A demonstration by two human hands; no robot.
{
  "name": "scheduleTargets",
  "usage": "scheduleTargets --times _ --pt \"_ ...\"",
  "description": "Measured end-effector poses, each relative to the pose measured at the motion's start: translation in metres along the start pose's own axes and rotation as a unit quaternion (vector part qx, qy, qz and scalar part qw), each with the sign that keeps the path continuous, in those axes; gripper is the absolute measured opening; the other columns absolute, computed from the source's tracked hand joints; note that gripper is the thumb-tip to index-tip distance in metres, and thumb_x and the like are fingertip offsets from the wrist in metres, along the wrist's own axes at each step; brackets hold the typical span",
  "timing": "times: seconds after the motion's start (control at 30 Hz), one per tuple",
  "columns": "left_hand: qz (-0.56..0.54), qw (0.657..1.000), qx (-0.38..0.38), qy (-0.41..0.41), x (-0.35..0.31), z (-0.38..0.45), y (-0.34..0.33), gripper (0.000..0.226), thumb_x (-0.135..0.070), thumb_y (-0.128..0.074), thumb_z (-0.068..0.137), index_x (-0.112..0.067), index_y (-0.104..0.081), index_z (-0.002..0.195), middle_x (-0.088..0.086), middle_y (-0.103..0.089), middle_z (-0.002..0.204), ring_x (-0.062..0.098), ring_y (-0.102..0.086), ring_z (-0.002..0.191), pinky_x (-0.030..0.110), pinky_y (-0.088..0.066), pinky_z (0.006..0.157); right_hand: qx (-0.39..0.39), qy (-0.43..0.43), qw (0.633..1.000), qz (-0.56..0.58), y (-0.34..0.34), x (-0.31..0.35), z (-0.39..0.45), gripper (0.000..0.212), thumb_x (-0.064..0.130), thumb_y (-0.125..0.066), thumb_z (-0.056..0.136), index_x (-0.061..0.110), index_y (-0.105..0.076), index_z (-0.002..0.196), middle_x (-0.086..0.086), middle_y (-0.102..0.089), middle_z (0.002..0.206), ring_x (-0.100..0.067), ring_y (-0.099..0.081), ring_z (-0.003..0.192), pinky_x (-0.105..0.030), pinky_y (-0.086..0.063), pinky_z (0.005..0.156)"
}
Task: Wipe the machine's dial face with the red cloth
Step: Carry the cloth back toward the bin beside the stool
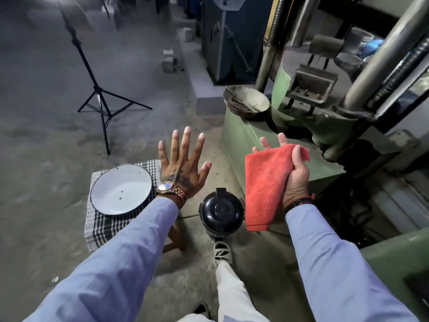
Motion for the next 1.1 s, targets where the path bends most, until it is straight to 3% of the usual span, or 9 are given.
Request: scheduleTargets --times 0.13,0.5,0.7,0.77,0.9,1.1 --pt "0.002 1.000 -0.003 0.003 0.017 0.019 -0.005 0.081 -0.065 -0.039 0.106 -0.034 -0.013 0.176 0.008 -0.006 0.185 0.040 -0.002 0.171 0.075 -0.002 0.131 -0.006 0.016 1.000 -0.007 -0.011 -0.002 0.018 0.062 0.062 -0.041 0.109 0.032 -0.043 0.164 -0.019 -0.055 0.161 -0.047 -0.052 0.148 -0.066 -0.035 0.125" --pt "-0.001 1.000 0.024 0.004 0.036 0.057 -0.041 0.080 -0.066 -0.032 0.107 -0.035 -0.008 0.176 0.006 -0.002 0.185 0.039 0.001 0.171 0.075 -0.004 0.131 -0.001 -0.064 0.996 0.058 -0.023 -0.027 0.069 0.059 0.061 -0.045 0.108 0.034 -0.048 0.160 -0.015 -0.059 0.159 -0.045 -0.053 0.148 -0.069 -0.031 0.127" --pt "-0.009 1.000 0.025 -0.002 0.027 0.075 -0.061 0.079 -0.067 -0.031 0.106 -0.035 -0.014 0.176 0.007 -0.007 0.185 0.040 -0.005 0.170 0.075 -0.006 0.130 0.018 -0.075 0.997 0.028 -0.015 -0.040 0.082 0.054 0.049 -0.051 0.110 0.020 -0.054 0.156 -0.014 -0.062 0.156 -0.040 -0.059 0.144 -0.068 -0.033 0.126" --pt "-0.008 0.999 0.032 -0.003 0.026 0.081 -0.071 0.079 -0.067 -0.031 0.106 -0.036 -0.013 0.176 0.007 -0.007 0.185 0.039 -0.004 0.171 0.075 -0.006 0.130 0.032 -0.088 0.995 0.027 -0.011 -0.052 0.087 0.043 0.038 -0.053 0.111 0.015 -0.062 0.146 -0.013 -0.064 0.154 -0.038 -0.061 0.143 -0.065 -0.034 0.127" --pt "-0.006 0.999 0.038 -0.002 0.027 0.089 -0.093 0.078 -0.066 -0.032 0.106 -0.036 -0.014 0.176 0.007 -0.008 0.185 0.039 -0.006 0.171 0.075 -0.008 0.130 0.040 -0.104 0.994 0.013 -0.001 -0.085 0.101 0.011 0.008 -0.060 0.100 0.010 -0.070 0.102 -0.021 -0.068 0.146 -0.042 -0.066 0.135 -0.064 -0.037 0.126" --pt "0.009 1.000 0.026 0.001 0.038 0.091 -0.124 0.077 -0.064 -0.038 0.107 -0.034 -0.020 0.175 0.008 -0.013 0.184 0.040 -0.010 0.170 0.075 -0.010 0.130 0.074 -0.119 0.989 -0.048 0.010 -0.137 0.137 0.012 0.001 -0.068 0.078 0.010 -0.067 0.086 -0.021 -0.072 0.140 -0.038 -0.063 0.139 -0.058 -0.035 0.129"
Point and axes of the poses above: each hand's wrist, its own z-axis towards the middle knuckle, its own y-axis out of the back of the hand, x = y × z, the point moved 10 cm from there along z, towards the middle knuckle
